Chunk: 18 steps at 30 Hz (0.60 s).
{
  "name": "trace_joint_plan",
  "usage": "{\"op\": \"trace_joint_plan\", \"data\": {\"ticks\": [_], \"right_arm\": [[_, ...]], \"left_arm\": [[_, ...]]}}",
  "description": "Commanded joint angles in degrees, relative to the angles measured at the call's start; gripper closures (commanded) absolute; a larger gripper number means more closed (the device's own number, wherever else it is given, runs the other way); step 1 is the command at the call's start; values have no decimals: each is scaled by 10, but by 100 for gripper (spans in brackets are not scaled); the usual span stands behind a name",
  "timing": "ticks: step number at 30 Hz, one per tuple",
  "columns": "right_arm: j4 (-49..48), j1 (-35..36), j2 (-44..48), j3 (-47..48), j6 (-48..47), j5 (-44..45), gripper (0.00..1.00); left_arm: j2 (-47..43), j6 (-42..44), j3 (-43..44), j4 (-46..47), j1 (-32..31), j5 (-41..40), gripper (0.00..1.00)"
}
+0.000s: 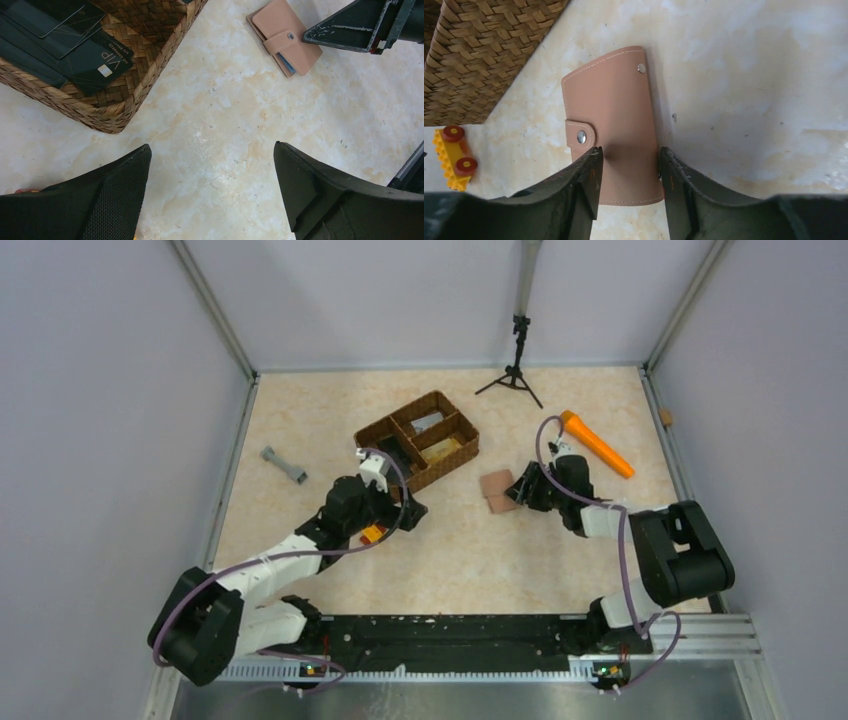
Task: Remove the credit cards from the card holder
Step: Pick up the card holder from the center of the board.
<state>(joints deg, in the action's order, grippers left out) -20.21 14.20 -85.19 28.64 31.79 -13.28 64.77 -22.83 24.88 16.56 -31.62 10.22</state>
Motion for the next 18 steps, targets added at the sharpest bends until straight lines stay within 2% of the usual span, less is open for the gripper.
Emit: {"op": "trace_joint_plan", "data": {"ticks": [1, 6, 10, 18], "right_arm": [[-26, -5, -41, 14, 18, -75, 60], [-34, -5, -47, 16, 13, -90, 98], [-49, -5, 5, -6, 7, -84, 100], [-101, 4, 163, -76, 5, -47, 100]], "left_arm": [[24, 2, 28, 26, -8, -6, 6], [83, -49, 68, 14, -10, -11, 10], [115, -74, 116, -12, -22, -44, 11], [194, -78, 196, 8, -57, -2, 11]]}}
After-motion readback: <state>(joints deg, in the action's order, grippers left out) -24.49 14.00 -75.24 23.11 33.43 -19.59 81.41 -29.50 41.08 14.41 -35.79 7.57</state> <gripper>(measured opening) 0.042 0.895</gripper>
